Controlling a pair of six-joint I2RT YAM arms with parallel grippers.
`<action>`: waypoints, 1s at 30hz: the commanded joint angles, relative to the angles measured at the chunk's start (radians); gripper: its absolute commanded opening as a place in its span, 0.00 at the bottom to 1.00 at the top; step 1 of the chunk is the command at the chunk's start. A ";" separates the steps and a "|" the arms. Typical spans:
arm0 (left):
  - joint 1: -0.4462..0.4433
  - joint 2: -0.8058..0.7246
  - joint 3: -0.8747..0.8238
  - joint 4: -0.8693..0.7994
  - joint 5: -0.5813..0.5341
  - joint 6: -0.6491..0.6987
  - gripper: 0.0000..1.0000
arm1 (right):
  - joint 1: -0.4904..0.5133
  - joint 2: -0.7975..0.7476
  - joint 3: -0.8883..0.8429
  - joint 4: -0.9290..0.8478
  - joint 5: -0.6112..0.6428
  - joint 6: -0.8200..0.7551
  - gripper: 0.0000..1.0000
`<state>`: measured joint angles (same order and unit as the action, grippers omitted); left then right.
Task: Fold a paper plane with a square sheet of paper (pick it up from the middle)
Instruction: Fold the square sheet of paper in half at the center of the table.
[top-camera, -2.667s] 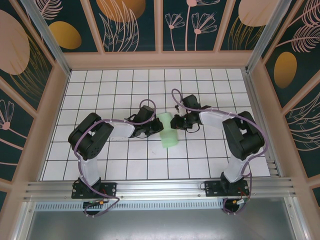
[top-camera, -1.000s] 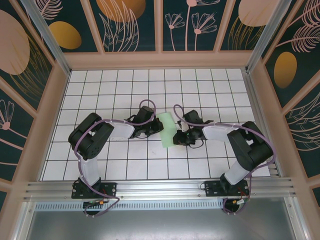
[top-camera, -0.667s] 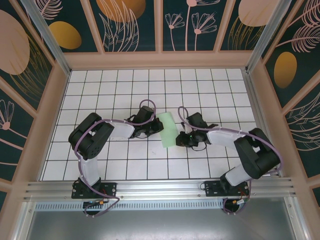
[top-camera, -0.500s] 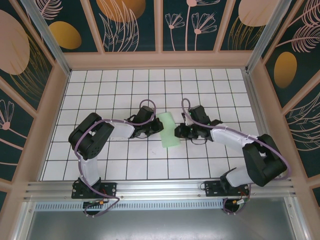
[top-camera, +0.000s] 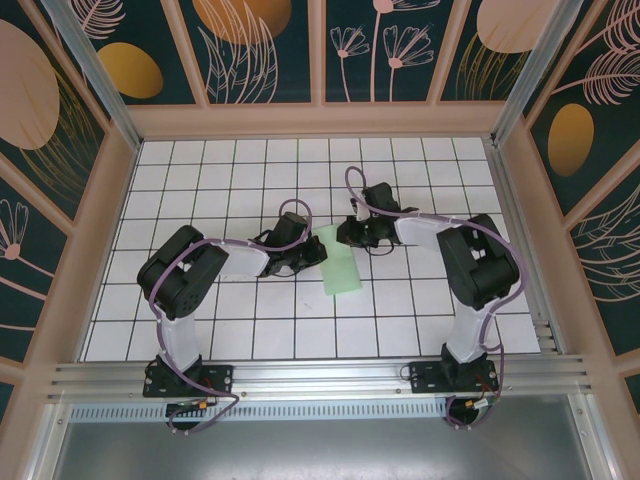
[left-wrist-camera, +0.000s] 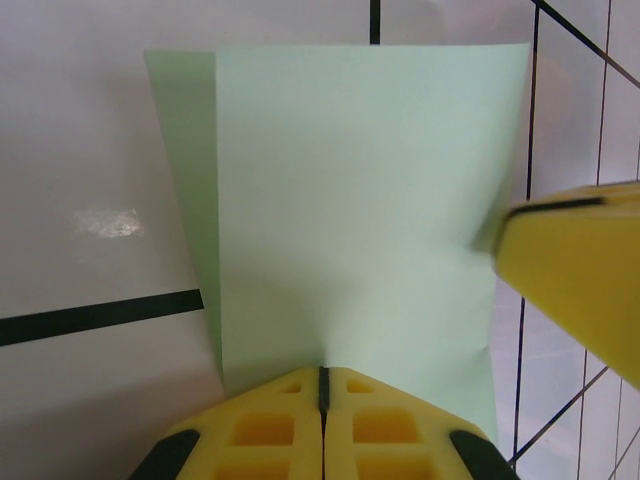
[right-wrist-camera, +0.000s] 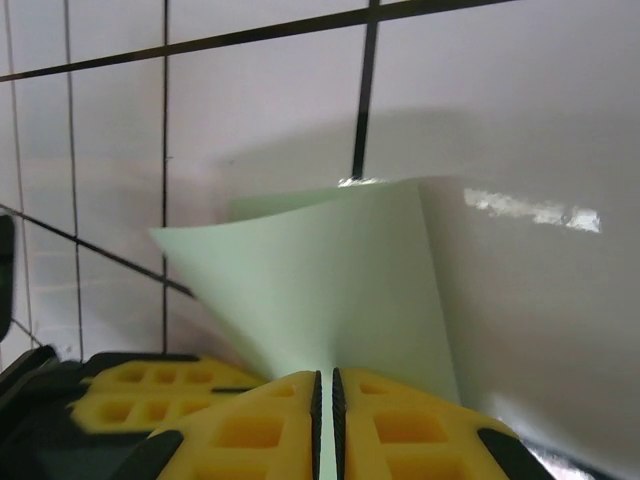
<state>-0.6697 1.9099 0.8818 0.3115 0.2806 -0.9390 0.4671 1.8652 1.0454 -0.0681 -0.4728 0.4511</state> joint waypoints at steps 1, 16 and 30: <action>0.004 0.101 -0.039 -0.134 -0.072 0.023 0.08 | -0.028 0.033 0.032 0.040 -0.008 -0.015 0.14; 0.005 0.106 -0.041 -0.155 -0.079 0.048 0.08 | -0.046 0.024 0.057 0.032 -0.004 -0.019 0.14; 0.005 0.112 -0.044 -0.155 -0.078 0.049 0.08 | -0.047 0.150 0.133 -0.025 0.131 -0.020 0.14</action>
<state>-0.6697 1.9141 0.8841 0.3145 0.2810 -0.9234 0.4240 1.9896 1.1454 -0.0517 -0.4229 0.4507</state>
